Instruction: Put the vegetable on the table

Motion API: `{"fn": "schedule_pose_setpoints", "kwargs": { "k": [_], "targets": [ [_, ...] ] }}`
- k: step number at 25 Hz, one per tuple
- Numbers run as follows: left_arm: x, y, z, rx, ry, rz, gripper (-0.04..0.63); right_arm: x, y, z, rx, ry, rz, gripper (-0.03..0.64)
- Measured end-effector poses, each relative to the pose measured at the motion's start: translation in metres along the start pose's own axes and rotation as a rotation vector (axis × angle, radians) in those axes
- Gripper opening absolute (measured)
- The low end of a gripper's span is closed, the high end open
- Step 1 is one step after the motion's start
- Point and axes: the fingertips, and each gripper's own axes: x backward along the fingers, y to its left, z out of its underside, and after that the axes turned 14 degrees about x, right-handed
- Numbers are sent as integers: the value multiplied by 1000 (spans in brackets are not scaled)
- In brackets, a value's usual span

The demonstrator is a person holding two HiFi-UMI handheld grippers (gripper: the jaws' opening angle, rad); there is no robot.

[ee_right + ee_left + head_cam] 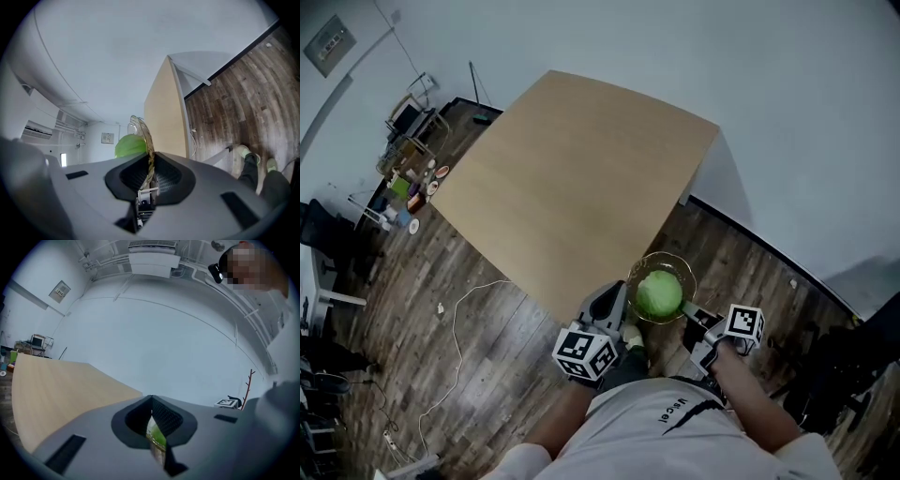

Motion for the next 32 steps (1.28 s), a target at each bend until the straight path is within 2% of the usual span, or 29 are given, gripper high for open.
{"fn": "schedule_pose_setpoints", "kwargs": {
  "k": [7,14,25,29,32],
  "targets": [
    [-42,45,-36,21,3,0,12,-58,3,-39,-23,-2,14,43],
    [-77,65,-64,44,-10,-27,12,-101,0,-83,-14,53,36,43],
    [-190,121,-129,102,-73,-176,12,-206,-9,-211,66,274,33,43],
    [-240,167,-145,132,-99,-247,12,-268,-31,-259,94,343,24,43],
    [-251,176,-143,142,-111,-299,12,-280,-45,-268,105,385,40,43]
  ]
}}
